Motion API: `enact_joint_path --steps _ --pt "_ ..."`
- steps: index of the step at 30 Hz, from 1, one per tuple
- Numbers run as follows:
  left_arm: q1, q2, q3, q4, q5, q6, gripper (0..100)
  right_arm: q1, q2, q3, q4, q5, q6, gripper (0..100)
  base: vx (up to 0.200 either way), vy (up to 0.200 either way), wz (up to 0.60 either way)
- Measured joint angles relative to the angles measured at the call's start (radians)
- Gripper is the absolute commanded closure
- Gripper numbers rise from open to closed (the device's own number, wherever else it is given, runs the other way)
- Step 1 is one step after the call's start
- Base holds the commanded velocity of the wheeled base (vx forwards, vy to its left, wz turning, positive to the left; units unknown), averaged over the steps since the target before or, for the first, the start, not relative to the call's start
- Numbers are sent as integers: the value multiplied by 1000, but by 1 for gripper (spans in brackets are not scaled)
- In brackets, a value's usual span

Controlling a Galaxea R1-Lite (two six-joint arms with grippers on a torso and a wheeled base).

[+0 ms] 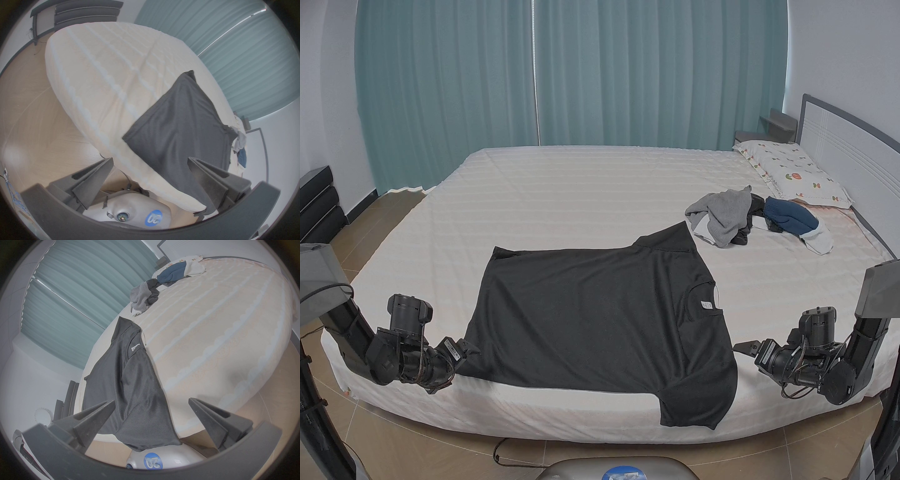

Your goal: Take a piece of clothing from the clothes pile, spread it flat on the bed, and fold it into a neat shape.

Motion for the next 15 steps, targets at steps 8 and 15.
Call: enact_joint_path --steps 8,15 --pt "12 73 -16 -57 26 7 0 8 -3 0 0 0 16 0 0 0 0" --pt "18 120 -53 -85 33 7 100 16 -6 6 0 0 20 0 0 0 0"
